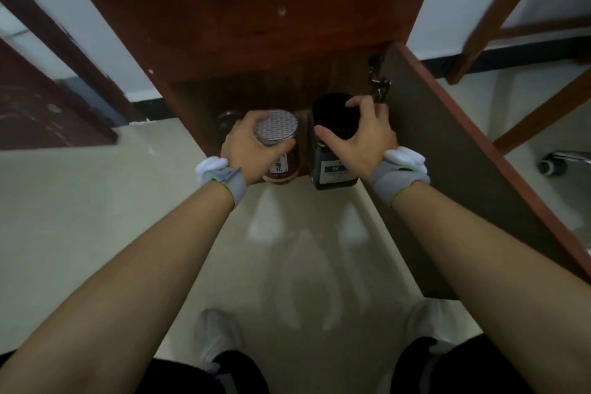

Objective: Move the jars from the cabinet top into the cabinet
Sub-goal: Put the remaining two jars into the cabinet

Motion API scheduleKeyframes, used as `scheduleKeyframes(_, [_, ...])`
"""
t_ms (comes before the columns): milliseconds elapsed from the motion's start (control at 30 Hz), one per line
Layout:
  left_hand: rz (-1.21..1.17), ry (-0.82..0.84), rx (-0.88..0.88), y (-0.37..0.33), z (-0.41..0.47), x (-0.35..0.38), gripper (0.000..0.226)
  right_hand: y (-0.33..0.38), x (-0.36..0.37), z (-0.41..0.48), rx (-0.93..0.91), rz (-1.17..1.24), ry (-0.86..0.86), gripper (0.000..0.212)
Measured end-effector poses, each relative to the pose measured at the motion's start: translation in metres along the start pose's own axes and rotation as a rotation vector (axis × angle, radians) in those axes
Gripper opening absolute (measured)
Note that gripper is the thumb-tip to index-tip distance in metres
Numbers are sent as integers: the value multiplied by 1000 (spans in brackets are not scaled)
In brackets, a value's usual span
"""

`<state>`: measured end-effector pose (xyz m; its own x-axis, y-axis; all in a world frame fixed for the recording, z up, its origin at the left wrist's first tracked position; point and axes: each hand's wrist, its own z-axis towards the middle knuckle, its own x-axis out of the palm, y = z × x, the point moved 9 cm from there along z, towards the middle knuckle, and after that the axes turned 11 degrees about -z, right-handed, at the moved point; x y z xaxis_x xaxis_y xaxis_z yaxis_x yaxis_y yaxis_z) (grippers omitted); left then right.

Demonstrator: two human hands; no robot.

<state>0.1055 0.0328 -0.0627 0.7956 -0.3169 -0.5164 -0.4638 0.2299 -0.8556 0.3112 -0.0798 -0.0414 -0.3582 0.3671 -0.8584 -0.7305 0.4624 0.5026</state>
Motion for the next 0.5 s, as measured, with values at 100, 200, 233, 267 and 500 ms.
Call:
scheduleKeyframes(100, [2,30,-34,29,16,19,67,-14,37,16,2,-18,50,65])
scheduleKeyframes(200, [5,41,-63,54,34,37,69,-26,63,31,12,-34,66,63])
scheduleKeyframes(233, [8,43,-73,63,38,44,69,-29,72,34,14,-32,72,62])
scheduleKeyframes(267, [12,45,-85,72,45,51,69,-33,83,40,25,-29,82,62])
scheduleKeyframes(500, [-55,41,-166,114,61,85,72,-48,123,59,56,-43,108,60])
